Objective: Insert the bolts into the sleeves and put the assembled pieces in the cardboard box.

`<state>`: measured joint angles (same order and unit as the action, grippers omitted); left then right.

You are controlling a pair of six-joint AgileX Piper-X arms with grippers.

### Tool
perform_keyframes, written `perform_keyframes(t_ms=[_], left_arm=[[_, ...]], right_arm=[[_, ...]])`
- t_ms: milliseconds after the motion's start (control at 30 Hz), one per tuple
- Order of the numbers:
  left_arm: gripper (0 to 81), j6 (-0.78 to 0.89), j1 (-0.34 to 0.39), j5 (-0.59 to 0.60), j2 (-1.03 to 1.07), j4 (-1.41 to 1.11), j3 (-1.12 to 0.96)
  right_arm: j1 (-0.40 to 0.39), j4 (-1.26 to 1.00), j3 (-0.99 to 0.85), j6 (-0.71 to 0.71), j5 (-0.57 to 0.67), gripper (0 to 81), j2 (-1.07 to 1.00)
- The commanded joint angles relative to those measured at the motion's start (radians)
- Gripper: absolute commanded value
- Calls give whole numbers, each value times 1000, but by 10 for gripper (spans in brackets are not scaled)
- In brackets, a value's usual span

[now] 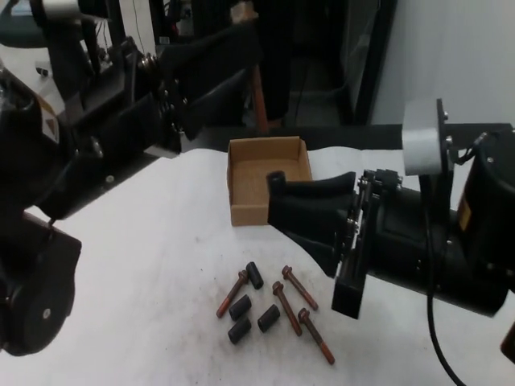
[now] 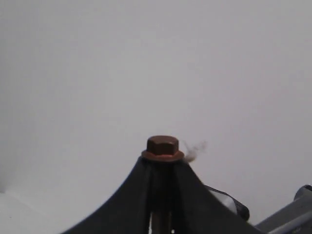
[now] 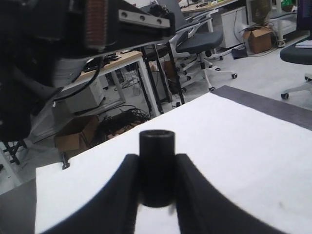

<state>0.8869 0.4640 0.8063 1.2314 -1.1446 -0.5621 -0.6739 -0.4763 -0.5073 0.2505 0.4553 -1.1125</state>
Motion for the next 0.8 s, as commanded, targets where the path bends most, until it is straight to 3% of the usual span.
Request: perform_keyframes(t_ms=[0, 367, 767], left_arm=[[0, -55, 8, 108, -2, -19, -7], [0, -261, 5, 113, -2, -19, -7], [0, -281, 5, 113, -2, -9, -7]], right_arm=[[-3, -76, -2, 28, -16, 8, -11], [-3, -88, -2, 28, -7, 8, -11], [-3, -88, -2, 28, 24, 8, -11]])
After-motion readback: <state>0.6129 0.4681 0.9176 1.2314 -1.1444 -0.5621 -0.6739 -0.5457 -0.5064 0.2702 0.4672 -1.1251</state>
